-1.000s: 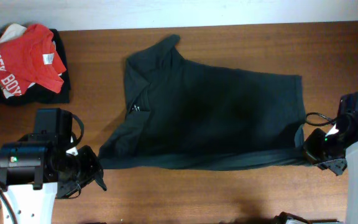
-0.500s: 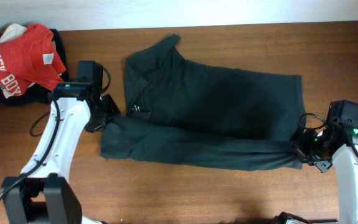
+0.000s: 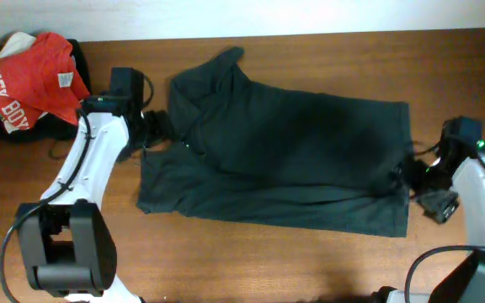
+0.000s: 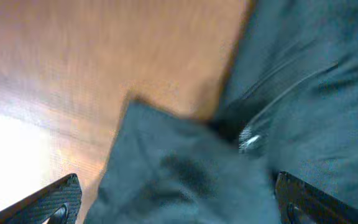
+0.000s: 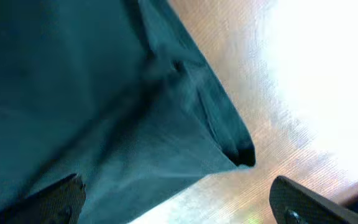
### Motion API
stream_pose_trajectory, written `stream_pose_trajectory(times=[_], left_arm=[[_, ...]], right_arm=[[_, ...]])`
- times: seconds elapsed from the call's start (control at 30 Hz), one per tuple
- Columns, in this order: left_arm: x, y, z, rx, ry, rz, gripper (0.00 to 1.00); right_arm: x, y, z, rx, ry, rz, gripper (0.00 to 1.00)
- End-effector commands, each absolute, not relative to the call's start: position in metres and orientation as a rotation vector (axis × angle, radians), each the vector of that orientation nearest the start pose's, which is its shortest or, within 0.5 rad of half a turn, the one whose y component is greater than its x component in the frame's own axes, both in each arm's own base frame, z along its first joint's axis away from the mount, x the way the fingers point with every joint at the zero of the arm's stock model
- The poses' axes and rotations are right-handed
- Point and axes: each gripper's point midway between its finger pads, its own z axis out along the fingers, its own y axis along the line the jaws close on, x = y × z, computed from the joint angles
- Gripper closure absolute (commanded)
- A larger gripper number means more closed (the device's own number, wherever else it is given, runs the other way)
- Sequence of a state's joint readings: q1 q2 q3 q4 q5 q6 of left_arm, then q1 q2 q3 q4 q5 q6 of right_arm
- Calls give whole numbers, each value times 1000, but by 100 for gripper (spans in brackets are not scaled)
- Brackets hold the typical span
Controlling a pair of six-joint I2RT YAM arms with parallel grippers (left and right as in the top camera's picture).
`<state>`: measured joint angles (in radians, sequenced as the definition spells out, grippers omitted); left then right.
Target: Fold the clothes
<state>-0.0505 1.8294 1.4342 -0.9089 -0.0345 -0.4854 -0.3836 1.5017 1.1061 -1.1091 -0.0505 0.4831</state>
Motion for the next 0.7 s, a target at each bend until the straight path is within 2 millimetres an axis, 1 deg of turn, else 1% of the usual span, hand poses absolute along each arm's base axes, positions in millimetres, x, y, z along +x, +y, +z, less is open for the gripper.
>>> stream_pose_trajectory(times=[0.0, 0.03, 0.07, 0.1, 0.13, 0.17, 0.23, 0.27, 0.3, 0.33, 0.37, 0.4, 0.47, 0.5, 0.57, 0.6, 0.63, 0.67], left_arm=[[441, -28, 164, -416, 2688, -164, 1], [465, -47, 194, -354, 2584, -319, 1], [479, -55, 202, -320, 2523, -377, 1], [494, -60, 204, -296, 2469, -390, 2], [515, -70, 200, -261, 2416, -405, 2], [532, -81, 187, -210, 2394, -407, 3], [557, -98, 153, -151, 2379, -408, 6], [579, -108, 133, -127, 2327, -417, 6], [596, -117, 124, -98, 2270, -427, 7], [610, -129, 120, -42, 2205, -429, 7], [616, -138, 117, 17, 2169, -419, 7], [623, -150, 111, 105, 2126, -393, 7], [627, -154, 93, 166, 2119, -317, 9], [626, -155, 71, 231, 2145, -282, 10], [622, -151, 51, 235, 2191, -264, 10], [621, -150, 48, 249, 2199, -255, 11], [620, -149, 46, 282, 2205, -235, 16], [617, -139, 36, 316, 2235, -144, 16]], right_arm=[[288, -108, 171, 1124, 2676, 79, 1], [303, -99, 188, 1023, 2652, 186, 1], [307, -91, 190, 973, 2657, 255, 1], [306, -88, 186, 973, 2671, 265, 1], [304, -80, 181, 948, 2700, 271, 1], [304, -73, 177, 917, 2725, 275, 1], [305, -53, 173, 811, 2776, 274, 1], [308, -36, 173, 725, 2804, 263, 1], [309, -28, 172, 682, 2818, 247, 1], [309, -21, 171, 626, 2836, 192, 1], [309, -17, 170, 594, 2848, 169, 1], [307, -7, 166, 555, 2870, 170, 1], [301, -1, 152, 533, 2923, 161, 2], [294, -2, 135, 542, 2979, 124, 1], [289, -2, 112, 561, 3058, 111, 1], [288, -2, 103, 569, 3090, 106, 1], [287, -2, 97, 574, 3113, 101, 1], [287, -2, 90, 581, 3140, 96, 1]])
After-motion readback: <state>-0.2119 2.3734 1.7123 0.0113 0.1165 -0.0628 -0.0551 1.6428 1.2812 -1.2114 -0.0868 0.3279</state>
